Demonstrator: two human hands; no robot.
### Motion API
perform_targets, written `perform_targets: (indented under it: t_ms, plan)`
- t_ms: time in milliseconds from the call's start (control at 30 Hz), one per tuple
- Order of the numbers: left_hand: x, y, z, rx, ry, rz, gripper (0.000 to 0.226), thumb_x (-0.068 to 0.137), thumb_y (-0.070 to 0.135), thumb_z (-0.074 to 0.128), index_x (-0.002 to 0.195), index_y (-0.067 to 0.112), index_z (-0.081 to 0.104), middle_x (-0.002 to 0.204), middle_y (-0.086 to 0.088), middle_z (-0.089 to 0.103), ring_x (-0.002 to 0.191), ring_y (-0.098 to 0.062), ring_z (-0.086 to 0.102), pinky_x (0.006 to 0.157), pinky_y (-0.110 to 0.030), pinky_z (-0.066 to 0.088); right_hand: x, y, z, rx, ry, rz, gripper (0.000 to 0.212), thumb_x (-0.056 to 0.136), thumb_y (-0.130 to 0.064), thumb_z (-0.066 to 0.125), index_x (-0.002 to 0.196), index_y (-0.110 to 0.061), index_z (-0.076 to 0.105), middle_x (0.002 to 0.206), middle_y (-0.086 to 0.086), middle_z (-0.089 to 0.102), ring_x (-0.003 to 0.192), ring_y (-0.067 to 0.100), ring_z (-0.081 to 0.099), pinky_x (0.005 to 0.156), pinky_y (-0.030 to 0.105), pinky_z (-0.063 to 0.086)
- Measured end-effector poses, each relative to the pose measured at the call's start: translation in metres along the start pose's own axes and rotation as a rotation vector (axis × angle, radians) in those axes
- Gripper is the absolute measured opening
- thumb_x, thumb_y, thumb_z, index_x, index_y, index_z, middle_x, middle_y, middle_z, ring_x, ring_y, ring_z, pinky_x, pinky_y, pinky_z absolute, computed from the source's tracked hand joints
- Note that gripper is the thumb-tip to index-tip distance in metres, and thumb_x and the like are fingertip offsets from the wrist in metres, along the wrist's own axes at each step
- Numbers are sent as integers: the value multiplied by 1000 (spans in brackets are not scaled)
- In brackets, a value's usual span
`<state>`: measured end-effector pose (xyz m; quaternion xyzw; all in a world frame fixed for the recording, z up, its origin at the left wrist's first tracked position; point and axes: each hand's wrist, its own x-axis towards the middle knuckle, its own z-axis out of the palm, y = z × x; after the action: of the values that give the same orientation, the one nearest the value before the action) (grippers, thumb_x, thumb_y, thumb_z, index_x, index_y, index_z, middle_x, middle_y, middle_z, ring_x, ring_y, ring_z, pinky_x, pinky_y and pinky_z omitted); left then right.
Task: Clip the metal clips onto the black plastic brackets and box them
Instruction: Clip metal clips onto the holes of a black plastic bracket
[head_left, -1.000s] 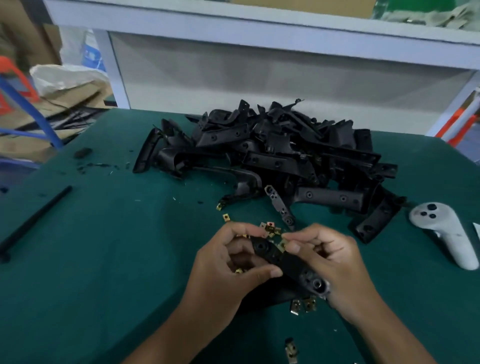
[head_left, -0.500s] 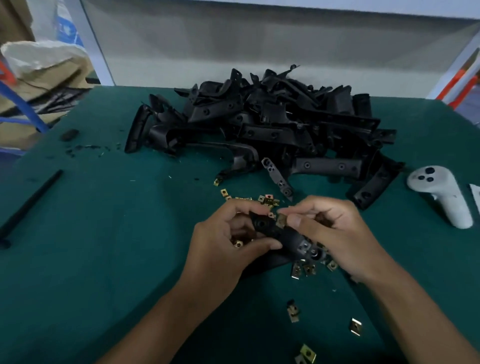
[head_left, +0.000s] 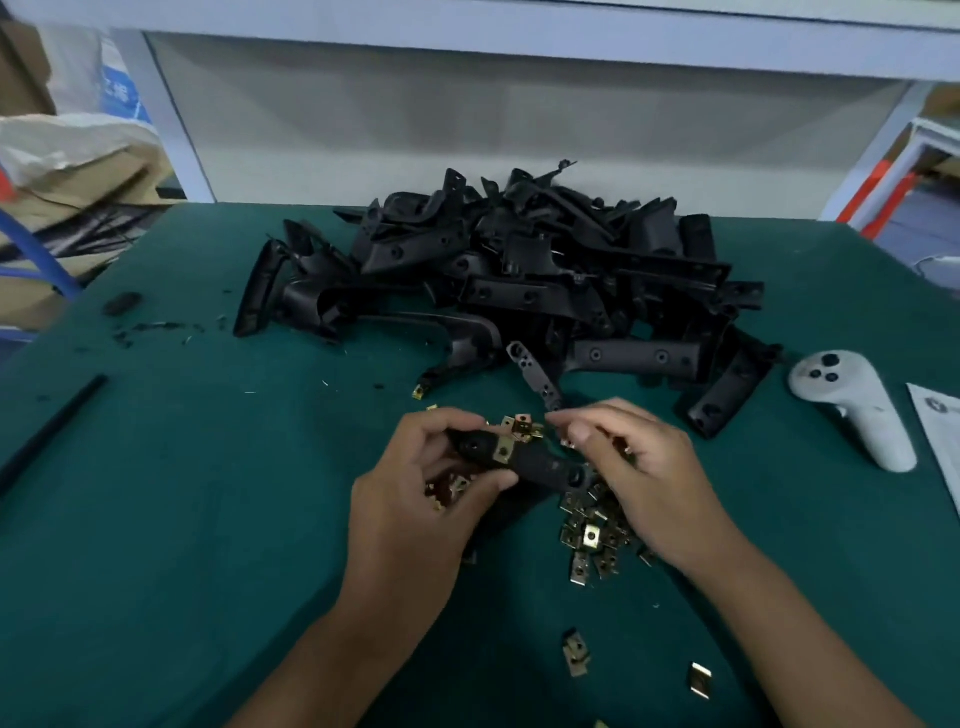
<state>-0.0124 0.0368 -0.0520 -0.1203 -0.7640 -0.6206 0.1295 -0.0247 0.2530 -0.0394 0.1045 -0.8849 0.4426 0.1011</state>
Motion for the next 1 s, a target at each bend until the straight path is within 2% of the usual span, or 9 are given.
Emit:
perform_targets:
  t_ms: [67, 133, 233, 300, 400, 600, 767, 900, 1000]
  plan:
    - [1, 0, -3, -4, 58, 18, 34, 89, 41, 75, 111, 50, 51, 112, 23, 72, 108, -1, 68, 83, -16, 54, -1, 6, 1, -301, -121, 22, 44, 93, -54, 60, 133, -37, 63, 115, -25, 60, 111, 2, 50, 98, 29, 41]
    - [1, -1, -6, 121, 113, 40, 25, 98, 45, 60, 113, 60, 46, 114, 30, 65, 100, -2, 66, 76, -19, 53, -4, 11, 3, -442, -243, 28, 55, 87, -69, 52, 135, -42, 59, 120, -27, 53, 114, 1, 42, 100, 29, 34]
    - [2, -4, -9, 315, 104, 30, 18, 101, 53, 45, 111, 68, 42, 110, 35, 59, 76, -10, 60, 77, -35, 46, -6, 12, 7, -451, -213, -24, 42, 90, -67, 49, 120, -44, 67, 112, -31, 52, 110, -3, 42, 95, 25, 32]
    - [3, -5, -9, 351, 55, 20, 19, 97, 57, 41, 110, 70, 40, 114, 40, 54, 84, -11, 61, 79, -34, 45, -6, 10, 9, -463, -179, -49, 33, 93, -62, 50, 112, -43, 69, 106, -31, 55, 106, -3, 44, 92, 24, 33]
    - [3, -7, -6, 392, -13, 35, 21, 92, 61, 41, 110, 71, 39, 115, 47, 49, 106, 8, 50, 77, -19, 39, -4, 10, 9, -458, -123, -76, 24, 95, -54, 55, 103, -40, 72, 98, -28, 58, 99, -1, 47, 89, 25, 37]
    - [-1, -14, -3, 292, -68, -17, 33, 78, 68, 57, 111, 65, 51, 105, 33, 64, 100, 5, 62, 66, -14, 49, -2, 1, 11, -27, 35, 19, 9, 98, -26, 64, 101, -32, 71, 81, -21, 62, 82, 2, 62, 70, 11, 42]
    - [-4, -14, -3, 277, -138, -46, 46, 75, 69, 64, 118, 67, 48, 105, 24, 66, 100, 5, 60, 74, -17, 48, -2, -11, 5, 417, -108, 137, 25, 101, -24, 58, 111, -42, 71, 87, -21, 69, 82, -5, 63, 77, 16, 50]
    - [-4, -11, -3, 305, -125, -41, 47, 68, 76, 63, 112, 69, 49, 105, 22, 65, 100, 8, 58, 72, -10, 42, -2, -18, 3, 610, -135, 207, 10, 93, -35, 66, 99, -34, 73, 98, 2, 77, 83, 3, 66, 70, 20, 51]
    - [-4, -10, -2, 312, -111, -30, 47, 67, 74, 66, 111, 67, 49, 101, 23, 66, 98, 5, 60, 71, -14, 44, -1, -17, 4, 743, -147, 250, 15, 84, -38, 71, 96, -29, 74, 102, 10, 76, 81, 6, 64, 66, 19, 50]
